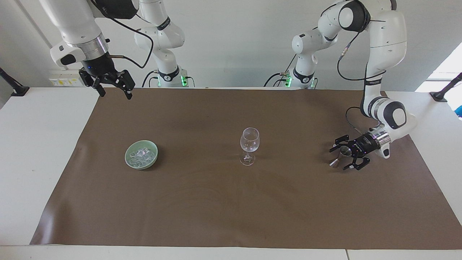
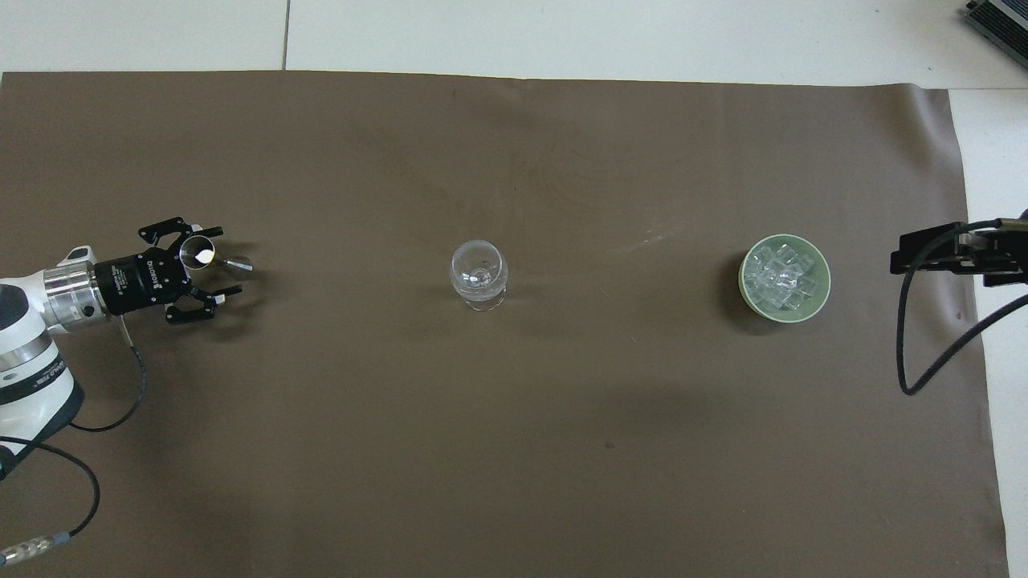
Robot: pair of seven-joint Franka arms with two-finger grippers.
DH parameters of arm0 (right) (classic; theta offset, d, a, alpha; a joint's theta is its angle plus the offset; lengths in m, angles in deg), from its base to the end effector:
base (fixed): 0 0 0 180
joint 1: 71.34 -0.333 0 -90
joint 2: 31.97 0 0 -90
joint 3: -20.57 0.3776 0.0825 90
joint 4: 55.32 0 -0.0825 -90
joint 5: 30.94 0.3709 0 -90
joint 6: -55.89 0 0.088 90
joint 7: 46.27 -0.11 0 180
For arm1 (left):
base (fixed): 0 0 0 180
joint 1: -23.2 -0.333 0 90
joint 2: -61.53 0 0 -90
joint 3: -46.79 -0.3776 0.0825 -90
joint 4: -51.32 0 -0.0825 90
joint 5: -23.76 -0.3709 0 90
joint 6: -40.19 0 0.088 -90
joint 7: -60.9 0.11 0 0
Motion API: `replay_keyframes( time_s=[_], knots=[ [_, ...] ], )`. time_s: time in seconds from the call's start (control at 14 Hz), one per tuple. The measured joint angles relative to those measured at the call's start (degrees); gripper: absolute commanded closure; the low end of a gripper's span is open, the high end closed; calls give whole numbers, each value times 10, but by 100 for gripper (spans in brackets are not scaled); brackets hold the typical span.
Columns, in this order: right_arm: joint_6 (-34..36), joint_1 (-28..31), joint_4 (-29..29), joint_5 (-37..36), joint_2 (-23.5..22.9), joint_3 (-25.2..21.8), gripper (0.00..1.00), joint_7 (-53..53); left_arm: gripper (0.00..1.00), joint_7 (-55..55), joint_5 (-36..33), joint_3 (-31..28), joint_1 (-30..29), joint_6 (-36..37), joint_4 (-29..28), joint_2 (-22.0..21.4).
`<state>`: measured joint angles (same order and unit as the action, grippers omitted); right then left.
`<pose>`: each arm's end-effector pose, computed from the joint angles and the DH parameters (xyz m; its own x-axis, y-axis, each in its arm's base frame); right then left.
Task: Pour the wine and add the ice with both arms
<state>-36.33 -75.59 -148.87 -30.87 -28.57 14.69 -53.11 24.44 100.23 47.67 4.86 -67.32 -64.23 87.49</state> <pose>0.5228 -0.0168 0.6894 0.9885 -0.1474 0.0347 -0.1470 -0.9891 -0.0115 0.5888 0.1060 0.2950 -0.0447 0.3719 -0.9272 0.9553 0.2875 0.0693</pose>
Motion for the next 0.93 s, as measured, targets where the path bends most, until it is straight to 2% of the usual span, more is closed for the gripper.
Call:
replay_keyframes(
  time_s=[0.93],
  knots=[
    [0,0,0,0,0,0,0,0,0,11,3,-5,-11,6,0,4]
  ],
)
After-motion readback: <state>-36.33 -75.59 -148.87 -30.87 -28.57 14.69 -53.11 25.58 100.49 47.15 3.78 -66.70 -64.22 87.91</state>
